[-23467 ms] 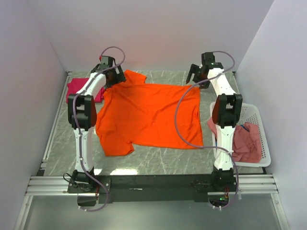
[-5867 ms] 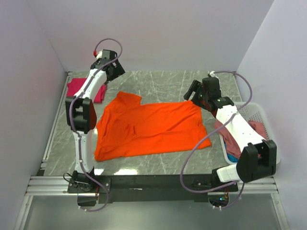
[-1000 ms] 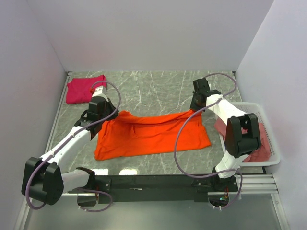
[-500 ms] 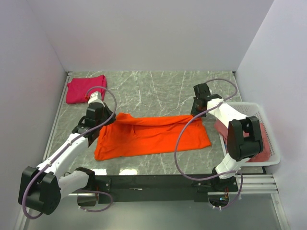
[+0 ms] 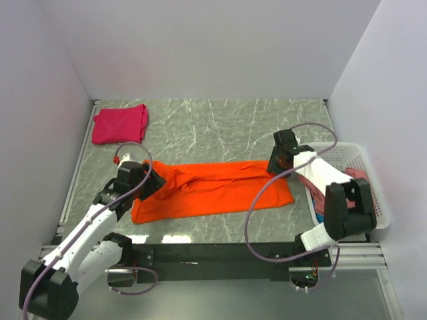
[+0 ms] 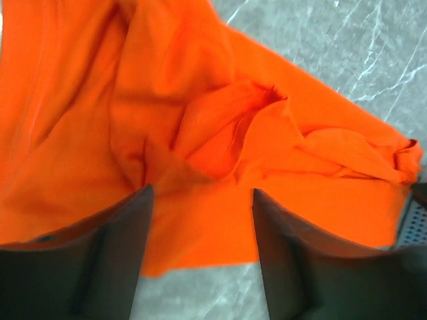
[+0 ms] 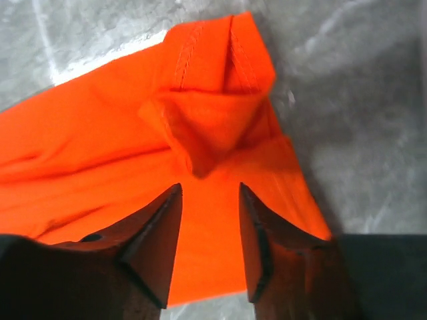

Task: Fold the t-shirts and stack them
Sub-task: Fold the tshirt

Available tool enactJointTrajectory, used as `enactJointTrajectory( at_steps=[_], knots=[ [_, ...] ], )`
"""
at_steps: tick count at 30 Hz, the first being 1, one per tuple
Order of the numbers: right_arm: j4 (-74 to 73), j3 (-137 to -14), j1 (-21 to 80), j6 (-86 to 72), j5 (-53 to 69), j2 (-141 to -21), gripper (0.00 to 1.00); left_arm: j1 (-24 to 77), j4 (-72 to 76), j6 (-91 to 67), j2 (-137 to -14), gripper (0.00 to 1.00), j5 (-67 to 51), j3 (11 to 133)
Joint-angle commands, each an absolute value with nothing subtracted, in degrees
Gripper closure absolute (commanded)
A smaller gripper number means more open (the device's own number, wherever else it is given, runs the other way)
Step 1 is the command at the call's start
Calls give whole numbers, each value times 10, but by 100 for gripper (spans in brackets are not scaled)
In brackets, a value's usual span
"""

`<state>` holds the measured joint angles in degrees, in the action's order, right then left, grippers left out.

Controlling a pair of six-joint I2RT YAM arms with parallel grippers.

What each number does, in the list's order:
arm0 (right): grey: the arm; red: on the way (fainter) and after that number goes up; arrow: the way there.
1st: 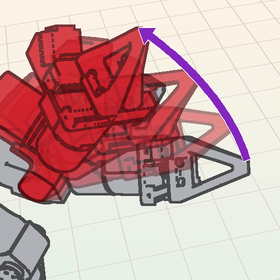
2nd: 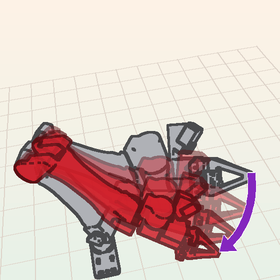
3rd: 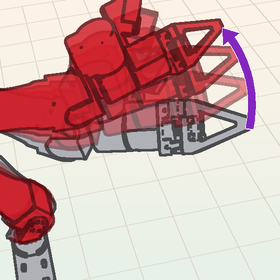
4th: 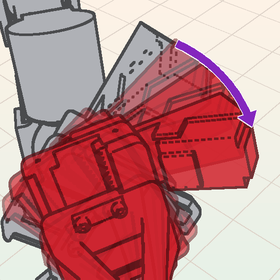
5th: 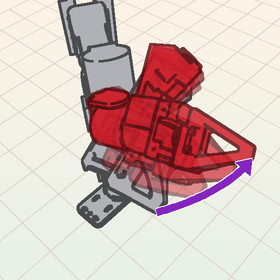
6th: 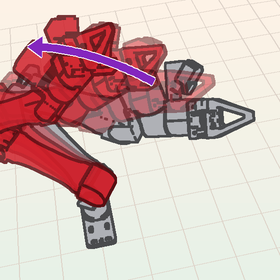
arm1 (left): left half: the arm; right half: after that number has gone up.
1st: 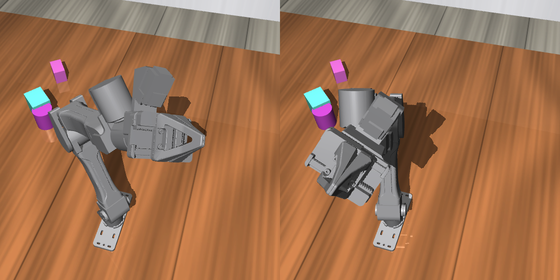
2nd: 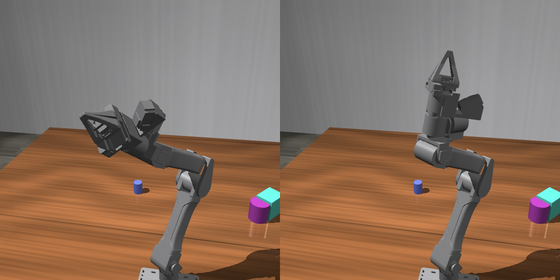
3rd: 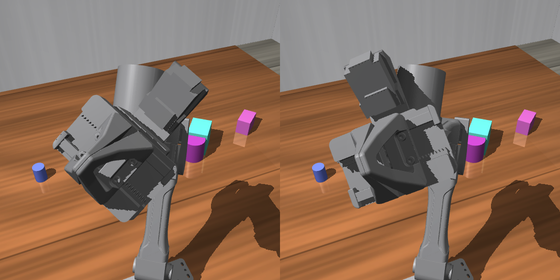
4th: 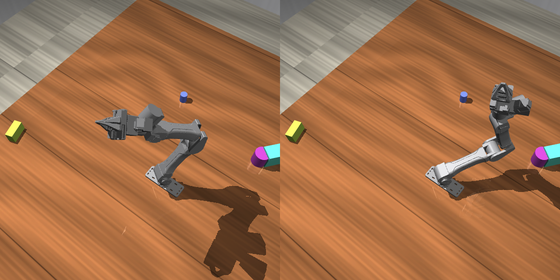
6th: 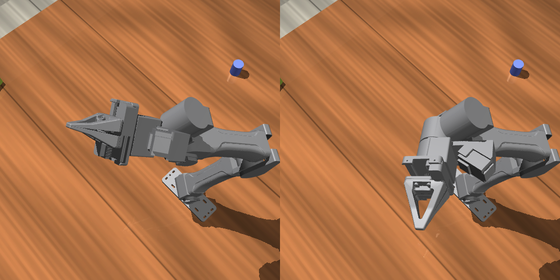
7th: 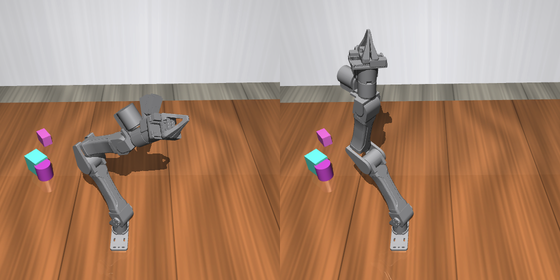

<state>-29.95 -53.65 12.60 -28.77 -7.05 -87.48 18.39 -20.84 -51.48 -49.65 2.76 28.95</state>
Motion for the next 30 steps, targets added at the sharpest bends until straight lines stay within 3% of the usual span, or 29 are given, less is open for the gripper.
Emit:
enactJointTrajectory(
  at_steps=[1, 2, 3, 9, 15, 24, 27, 28, 30],
  knots=[
    [-297, -529, 129, -298, -91, -800, 52, 187, -296, -558, -463, 31, 20, 299],
    [-300, -530, 129, -294, -90, -790, 50, 187, -299, -553, -456, 22, 30, 316],
    [-298, -533, 129, -285, -86, -781, 47, 187, -296, -540, -458, 1, 53, 327],
    [-244, -559, 137, -267, 18, -766, 29, 187, -152, -459, -570, 1, 17, 408],
    [-237, -572, 139, -261, 24, -787, 29, 199, -186, -371, -818, 1, -12, 560],
    [-246, -564, 140, -249, 19, -797, 29, 246, -231, -373, -871, 8, 29, 557],
    [-244, -560, 139, -247, 20, -795, 29, 251, -250, -379, -879, 21, 47, 557],
    [-245, -561, 139, -248, 18, -795, 29, 253, -254, -379, -882, 33, 51, 560],
    [-246, -562, 139, -247, 17, -796, 29, 261, -264, -376, -885, 42, 53, 564]
  ],
)
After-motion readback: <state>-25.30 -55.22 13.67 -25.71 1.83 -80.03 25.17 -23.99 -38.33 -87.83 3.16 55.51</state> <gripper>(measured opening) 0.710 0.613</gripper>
